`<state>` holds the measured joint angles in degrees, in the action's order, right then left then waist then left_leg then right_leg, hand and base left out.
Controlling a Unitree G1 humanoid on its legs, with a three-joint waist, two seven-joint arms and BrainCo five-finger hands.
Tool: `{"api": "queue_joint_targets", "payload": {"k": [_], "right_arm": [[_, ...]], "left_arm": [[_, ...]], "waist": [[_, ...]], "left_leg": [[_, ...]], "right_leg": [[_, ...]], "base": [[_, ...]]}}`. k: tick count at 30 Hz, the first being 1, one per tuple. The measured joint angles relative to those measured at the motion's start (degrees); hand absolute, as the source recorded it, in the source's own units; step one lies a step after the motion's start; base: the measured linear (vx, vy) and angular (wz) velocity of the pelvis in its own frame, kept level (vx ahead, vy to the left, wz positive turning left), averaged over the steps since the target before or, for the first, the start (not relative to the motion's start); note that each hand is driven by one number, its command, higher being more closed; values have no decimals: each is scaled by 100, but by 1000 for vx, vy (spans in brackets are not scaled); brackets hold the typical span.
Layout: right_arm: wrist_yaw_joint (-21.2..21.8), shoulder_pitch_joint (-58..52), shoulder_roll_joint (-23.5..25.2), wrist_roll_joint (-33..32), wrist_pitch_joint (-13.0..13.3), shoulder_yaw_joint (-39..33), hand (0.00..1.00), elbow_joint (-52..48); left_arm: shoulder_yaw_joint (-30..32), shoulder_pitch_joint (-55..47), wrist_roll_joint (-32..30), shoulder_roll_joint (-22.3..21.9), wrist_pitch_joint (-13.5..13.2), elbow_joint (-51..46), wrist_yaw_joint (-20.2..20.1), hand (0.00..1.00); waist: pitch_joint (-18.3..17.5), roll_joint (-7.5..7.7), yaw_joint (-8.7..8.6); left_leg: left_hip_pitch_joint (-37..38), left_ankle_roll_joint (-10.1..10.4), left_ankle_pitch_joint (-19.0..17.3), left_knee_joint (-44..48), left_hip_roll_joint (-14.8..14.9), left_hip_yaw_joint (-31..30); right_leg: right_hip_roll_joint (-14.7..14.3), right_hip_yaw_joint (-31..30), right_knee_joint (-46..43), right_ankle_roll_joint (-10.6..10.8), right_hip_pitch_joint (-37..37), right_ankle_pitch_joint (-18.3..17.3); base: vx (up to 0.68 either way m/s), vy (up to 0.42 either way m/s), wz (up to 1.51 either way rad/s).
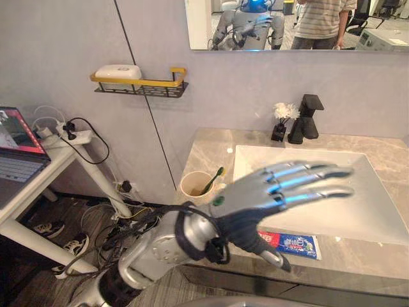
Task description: Organize washtable
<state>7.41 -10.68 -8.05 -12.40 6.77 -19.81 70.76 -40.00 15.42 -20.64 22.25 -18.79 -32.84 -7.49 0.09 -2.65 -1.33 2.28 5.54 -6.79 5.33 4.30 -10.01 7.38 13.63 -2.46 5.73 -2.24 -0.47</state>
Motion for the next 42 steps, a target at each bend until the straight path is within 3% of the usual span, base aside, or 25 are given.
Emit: {"api": "queue_joint_targets", "payload": {"k": [9,14,24,42], "right_arm": [[-16,104,0,-2,6,109,0,79],[-15,146,16,-6,8,99,0,79],[-16,159,16,-11,7,78,0,80],[-64,151,41,-13,9,77,0,74]], "left_arm": [[-956,412,4,-274,118,686,-317,0],[-955,413,193,-259,259,810,-520,0],[-1033,177,226,-227,330,1066,-717,0],[-881,-423,-29,-396,514,1721,-694,0]], "waist": [[50,52,-44],[105,36,-137],[156,19,-137],[140,27,-157]], "left_leg": [[10,-11,-9,-11,1,10],[39,-23,-22,-11,5,79],[47,-24,-22,-4,6,115],[47,-24,-22,6,9,122]], "right_leg": [[1,-8,0,0,9,-10],[-1,-67,0,0,11,-9],[-3,-101,4,7,13,-3],[-5,-109,2,9,14,-1]], "base": [[13,-2,0],[-9,6,-6],[-6,2,-1],[0,0,0]]}}
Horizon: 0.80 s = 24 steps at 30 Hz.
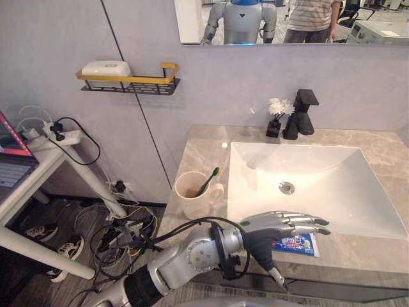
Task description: Organize washtable
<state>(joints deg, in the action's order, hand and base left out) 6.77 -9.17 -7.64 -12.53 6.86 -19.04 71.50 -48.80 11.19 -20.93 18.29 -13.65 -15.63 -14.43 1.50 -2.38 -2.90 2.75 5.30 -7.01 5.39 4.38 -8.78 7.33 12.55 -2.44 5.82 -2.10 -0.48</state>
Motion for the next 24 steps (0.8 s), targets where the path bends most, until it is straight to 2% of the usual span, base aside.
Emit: {"api": "queue_joint_targets", "payload": {"k": [5,9,20,24], "right_arm": [[-2,2,3,3,-10,-55,0,-13],[-3,-9,19,5,-66,-113,0,-26],[-3,-103,42,6,-103,-118,0,-179],[-3,-103,46,6,-103,-118,0,-179]], "left_arm": [[2,-29,-82,2,7,418,9,0],[89,-83,-91,36,123,784,5,0],[412,-290,-117,40,225,1220,8,0],[432,-290,-306,36,232,1329,16,0]], "waist": [[-27,14,4],[-32,8,-33],[-32,6,-122],[-30,7,-126]], "left_leg": [[45,0,0,-15,13,40],[68,0,0,-19,45,97],[168,26,-17,-126,92,157],[170,24,-20,-150,93,157]], "right_leg": [[-17,-32,78,-8,-38,41],[-58,-71,323,-15,-127,175],[-123,-69,589,-23,-261,250],[-124,-71,603,-23,-260,250]], "base": [[4,-1,-4],[7,-7,-8],[6,-7,-2],[16,-3,1]]}}
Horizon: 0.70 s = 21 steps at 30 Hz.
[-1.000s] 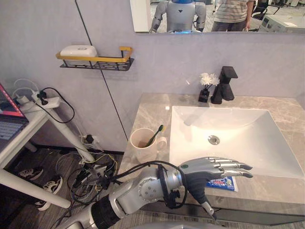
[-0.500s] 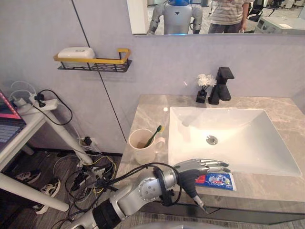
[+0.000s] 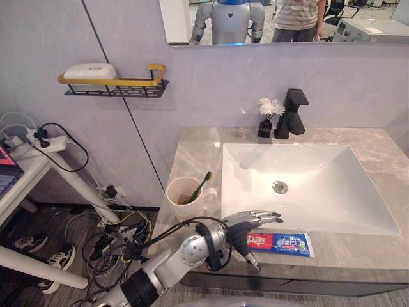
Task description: Organize washtable
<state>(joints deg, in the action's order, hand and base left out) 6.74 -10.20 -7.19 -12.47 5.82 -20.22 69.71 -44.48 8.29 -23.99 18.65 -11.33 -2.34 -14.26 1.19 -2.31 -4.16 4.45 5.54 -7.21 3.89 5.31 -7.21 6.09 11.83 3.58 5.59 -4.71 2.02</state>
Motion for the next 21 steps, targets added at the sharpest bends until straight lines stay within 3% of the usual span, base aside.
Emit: {"api": "queue_joint_targets", "payload": {"k": [21], "right_arm": [[-8,-13,24,4,-8,-18,0,-42]], "left_arm": [[225,-190,-9,-30,21,290,90,0]], "waist": [[11,3,-10]], "left_leg": [[47,-8,-6,-85,4,78]], "right_leg": [[-6,-18,154,17,-58,51]], "base": [[1,0,-1]]}}
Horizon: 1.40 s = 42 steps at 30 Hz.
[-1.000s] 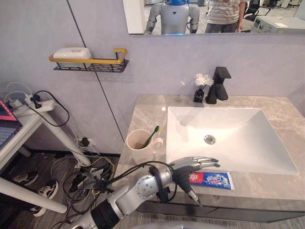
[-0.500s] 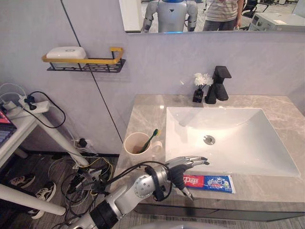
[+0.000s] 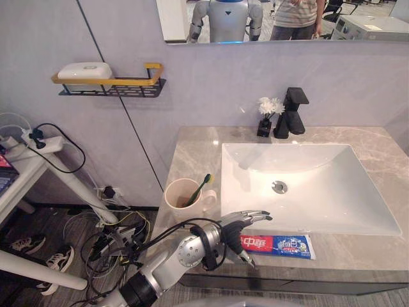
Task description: Organize washtable
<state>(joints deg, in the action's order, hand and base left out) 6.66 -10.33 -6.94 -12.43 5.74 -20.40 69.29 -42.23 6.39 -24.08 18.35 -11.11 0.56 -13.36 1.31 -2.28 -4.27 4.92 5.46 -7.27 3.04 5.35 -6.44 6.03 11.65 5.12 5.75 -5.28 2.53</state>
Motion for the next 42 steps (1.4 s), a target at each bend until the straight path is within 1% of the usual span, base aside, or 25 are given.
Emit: {"api": "queue_joint_targets", "payload": {"k": [1,2,10,12,17,42], "right_arm": [[-2,0,0,0,0,-1,0,-1],[-6,0,2,0,0,-1,0,-1],[-42,0,10,0,2,-2,0,-7],[-44,0,17,0,4,-3,0,-11],[-50,4,19,0,5,-14,0,-15],[-74,-16,38,-1,14,-1,0,-138]], "left_arm": [[0,0,0,0,0,1,0,0],[-1,0,-2,-1,-8,14,0,100],[-2,1,-14,-34,-43,160,55,100],[21,23,-144,-76,-39,212,175,100],[145,59,-212,-224,-33,280,283,100],[201,63,-236,-175,-37,209,416,100]], "waist": [[0,0,0],[0,0,0],[2,-1,0],[2,-2,-1],[27,-11,-3],[65,-15,-2]], "left_leg": [[1,0,0,-2,0,1],[2,0,0,-5,0,3],[46,0,0,-52,3,69],[57,0,0,-70,6,78],[162,0,0,-159,35,137],[191,9,-5,-182,90,169]], "right_leg": [[0,0,1,0,0,0],[0,-1,1,0,0,0],[0,-48,6,5,7,3],[-2,-52,7,6,10,3],[-25,-100,7,8,-8,4],[-75,-142,9,5,-9,3]], "base": [[0,0,0],[0,0,0],[3,2,-3],[0,0,0],[31,-7,-6],[3,-1,0]]}}
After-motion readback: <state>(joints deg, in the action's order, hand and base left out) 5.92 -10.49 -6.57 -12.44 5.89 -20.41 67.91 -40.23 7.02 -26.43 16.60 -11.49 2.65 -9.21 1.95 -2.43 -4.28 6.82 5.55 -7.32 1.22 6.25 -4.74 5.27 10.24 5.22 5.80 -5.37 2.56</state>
